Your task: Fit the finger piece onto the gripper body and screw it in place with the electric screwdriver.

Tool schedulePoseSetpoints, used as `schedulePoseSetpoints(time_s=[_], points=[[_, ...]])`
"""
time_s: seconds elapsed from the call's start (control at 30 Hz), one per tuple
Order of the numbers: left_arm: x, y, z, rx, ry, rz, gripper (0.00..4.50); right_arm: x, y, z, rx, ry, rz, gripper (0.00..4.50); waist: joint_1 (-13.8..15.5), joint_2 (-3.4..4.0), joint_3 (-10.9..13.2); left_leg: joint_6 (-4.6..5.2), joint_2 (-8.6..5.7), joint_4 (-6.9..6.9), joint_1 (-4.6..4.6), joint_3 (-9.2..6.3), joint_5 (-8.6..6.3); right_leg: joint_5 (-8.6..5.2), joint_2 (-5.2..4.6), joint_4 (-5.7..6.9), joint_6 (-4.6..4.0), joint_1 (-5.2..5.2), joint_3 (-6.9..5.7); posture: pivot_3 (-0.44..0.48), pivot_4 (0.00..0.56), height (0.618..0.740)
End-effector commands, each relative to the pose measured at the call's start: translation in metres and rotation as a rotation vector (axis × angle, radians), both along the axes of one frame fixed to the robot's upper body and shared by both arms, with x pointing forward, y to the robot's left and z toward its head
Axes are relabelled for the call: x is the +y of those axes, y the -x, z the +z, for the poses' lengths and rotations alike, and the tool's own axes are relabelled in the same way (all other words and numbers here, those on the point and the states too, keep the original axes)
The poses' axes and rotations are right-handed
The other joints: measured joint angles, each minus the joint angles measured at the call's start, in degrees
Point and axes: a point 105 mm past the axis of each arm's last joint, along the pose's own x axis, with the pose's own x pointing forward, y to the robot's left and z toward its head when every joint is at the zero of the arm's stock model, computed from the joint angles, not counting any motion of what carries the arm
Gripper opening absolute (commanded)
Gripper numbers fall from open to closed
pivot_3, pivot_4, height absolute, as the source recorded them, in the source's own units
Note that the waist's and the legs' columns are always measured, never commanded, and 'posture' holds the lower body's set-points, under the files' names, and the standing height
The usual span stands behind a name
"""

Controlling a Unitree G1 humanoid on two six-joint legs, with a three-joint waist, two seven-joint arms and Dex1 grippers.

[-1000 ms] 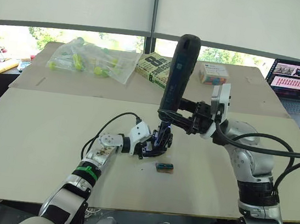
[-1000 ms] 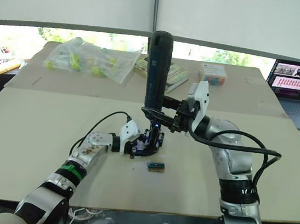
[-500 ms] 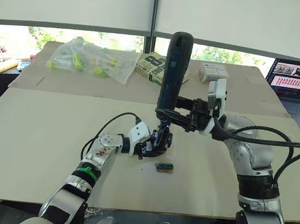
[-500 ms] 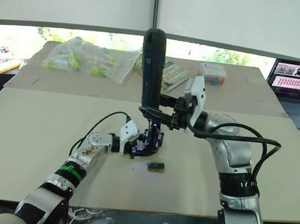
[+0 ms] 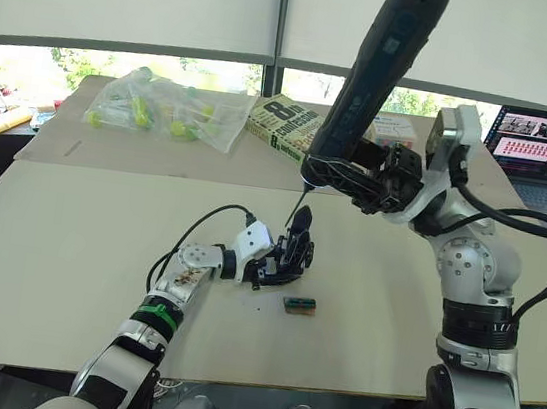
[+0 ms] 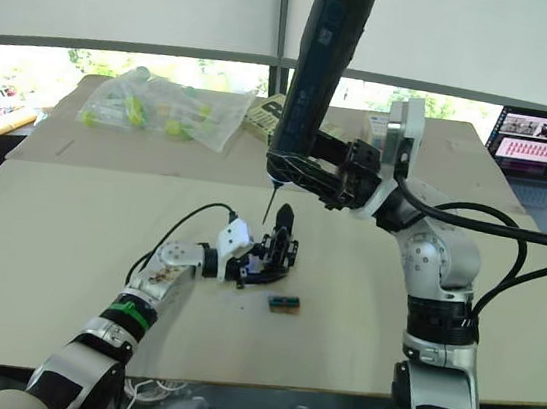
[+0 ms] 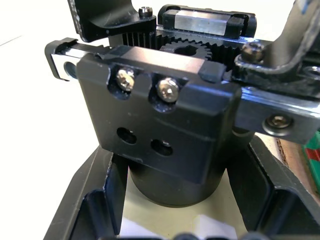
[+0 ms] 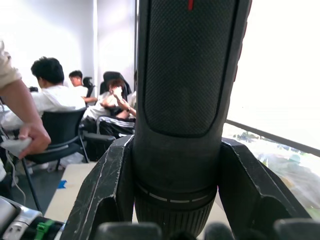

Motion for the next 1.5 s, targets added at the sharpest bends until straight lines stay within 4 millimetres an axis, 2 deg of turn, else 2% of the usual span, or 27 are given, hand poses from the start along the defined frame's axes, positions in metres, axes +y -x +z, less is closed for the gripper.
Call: schedulePoseSetpoints(time_s=[0.03, 0.07, 0.17, 0.27, 0.37, 0.43, 0.47, 0.57, 0.67, 0.73, 0.83, 0.9, 1.0, 1.1, 1.27, 1.5], points=[[0.022, -0.003, -0.002, 0.021, -0.004, 0.034, 4.2, -0.013, 0.033, 0.028, -0.084, -0.02, 0.079, 1.95, 0.02, -0.01, 0.01, 0.0, 0.0, -0.02, -0.04, 0.0, 0.0, 0.0, -0.02, -0.01, 0.0, -0.04, -0.01, 0.0, 0.15, 0.74], [0.027, -0.003, -0.001, 0.017, -0.002, 0.041, 4.46, -0.014, 0.038, 0.03, -0.087, -0.017, 0.087, 1.95, -0.06, -0.02, 0.01, 0.0, 0.0, -0.03, -0.08, 0.0, 0.0, 0.0, -0.04, -0.02, 0.0, -0.09, -0.01, 0.0, 0.15, 0.74], [0.048, 0.007, -0.004, -0.004, -0.039, 0.017, 4.46, -0.022, 0.047, 0.035, -0.082, -0.012, 0.068, 1.95, -0.44, -0.01, 0.01, -0.01, 0.01, -0.12, -0.17, 0.0, 0.0, 0.01, -0.11, 0.02, -0.01, -0.29, 0.02, 0.0, 0.15, 0.74], [0.076, 0.019, -0.004, 0.022, -0.041, 0.021, 4.46, -0.042, 0.046, 0.033, -0.069, 0.014, -0.029, 1.95, -0.31, -0.01, 0.01, -0.02, 0.04, -0.19, -0.16, 0.0, 0.0, 0.01, -0.16, 0.03, -0.03, -0.35, -0.02, 0.0, 0.15, 0.74], [0.115, 0.039, 0.004, 0.039, -0.041, 0.013, 4.46, -0.073, 0.042, 0.018, -0.044, 0.097, -0.182, 1.95, -0.29, -0.01, 0.01, -0.02, 0.02, -0.2, -0.21, 0.01, -0.01, 0.0, -0.66, -0.02, -0.05, -0.39, -0.09, 0.0, 0.15, 0.74], [0.133, 0.052, 0.014, 0.053, -0.016, 0.004, 4.46, -0.091, 0.039, 0.012, -0.013, 0.104, -0.263, 1.95, -0.36, -0.01, 0.01, 0.0, -0.02, -0.22, -0.29, 0.04, -0.02, 0.0, -0.9, -0.03, -0.05, -0.51, -0.19, 0.0, 0.15, 0.74], [0.137, 0.056, 0.018, 0.061, -0.007, 0.0, 4.46, -0.095, 0.039, 0.01, -0.005, 0.101, -0.286, 1.95, -0.33, 0.02, 0.03, 0.0, -0.02, -0.21, -0.38, 0.06, -0.02, 0.0, -0.93, -0.02, -0.05, -0.58, -0.23, 0.0, 0.15, 0.74], [0.157, 0.074, 0.024, 0.026, -0.043, 0.002, 4.46, -0.117, 0.042, -0.017, -0.012, 0.176, -0.365, 1.95, 0.33, 0.13, 0.1, 0.01, -0.04, -0.19, -0.49, 0.06, -0.01, 0.01, -0.97, -0.01, -0.06, -0.68, -0.27, 0.0, 0.15, 0.74], [0.16, 0.09, 0.021, 0.054, -0.068, -0.029, 4.46, -0.133, 0.044, -0.037, -0.003, 0.199, -0.421, 1.95, 0.79, 0.16, 0.11, 0.02, -0.08, -0.19, -0.53, 0.07, -0.02, 0.0, -0.84, -0.07, -0.07, -0.62, -0.54, 0.0, 0.15, 0.74], [0.155, 0.097, 0.021, 0.072, -0.074, -0.062, 4.46, -0.134, 0.048, -0.046, -0.007, 0.212, -0.425, 1.95, 0.98, 0.18, 0.13, 0.07, -0.15, -0.15, -0.56, 0.08, -0.03, 0.0, -0.86, -0.07, -0.07, -0.61, -0.55, 0.0, 0.15, 0.74], [0.137, 0.094, 0.03, 0.067, -0.049, -0.074, 4.46, -0.12, 0.051, -0.041, -0.03, 0.167, -0.392, 1.95, 1.06, 0.22, 0.18, 0.15, -0.16, -0.06, -0.56, 0.11, -0.03, 0.0, -0.84, -0.07, -0.06, -0.57, -0.55, 0.0, 0.15, 0.74], [0.12, 0.094, 0.032, 0.062, -0.034, -0.104, 4.46, -0.1, 0.057, -0.038, -0.043, 0.14, -0.327, 1.95, 1.09, 0.24, 0.19, 0.14, -0.15, -0.03, -0.56, 0.11, -0.03, 0.01, -0.76, -0.04, -0.05, -0.56, -0.55, 0.0, 0.15, 0.74], [0.09, 0.091, 0.023, 0.038, -0.062, -0.138, 4.46, -0.067, 0.072, -0.042, -0.05, 0.128, -0.192, 1.95, 1.2, 0.25, 0.19, 0.14, -0.13, -0.04, -0.55, 0.11, -0.02, 0.01, -0.61, -0.04, -0.04, -0.56, -0.56, 0.0, 0.15, 0.74], [0.066, 0.087, 0.014, 0.04, -0.067, -0.155, 4.46, -0.051, 0.075, -0.046, -0.042, 0.112, -0.138, 1.95, 1.21, 0.22, 0.2, 0.14, -0.13, -0.03, -0.55, 0.12, -0.03, 0.01, -0.51, -0.05, -0.03, -0.52, -0.58, 0.0, 0.15, 0.74], [0.035, 0.08, -0.003, 0.065, -0.072, -0.161, 4.46, -0.041, 0.076, -0.058, -0.041, 0.131, -0.092, 1.95, 1.59, 0.18, 0.23, 0.18, -0.18, 0.14, -0.56, 0.12, -0.02, 0.02, -0.5, -0.09, 0.0, -0.42, -0.58, 0.0, 0.15, 0.74], [-0.003, 0.074, -0.012, 0.046, -0.067, -0.201, 4.46, -0.038, 0.069, -0.065, -0.045, 0.133, -0.086, 1.95, 1.79, 0.18, 0.22, 0.21, -0.2, 0.17, -0.54, 0.12, -0.04, 0.02, -0.5, -0.08, 0.01, -0.35, -0.58, 0.0, 0.15, 0.74]])
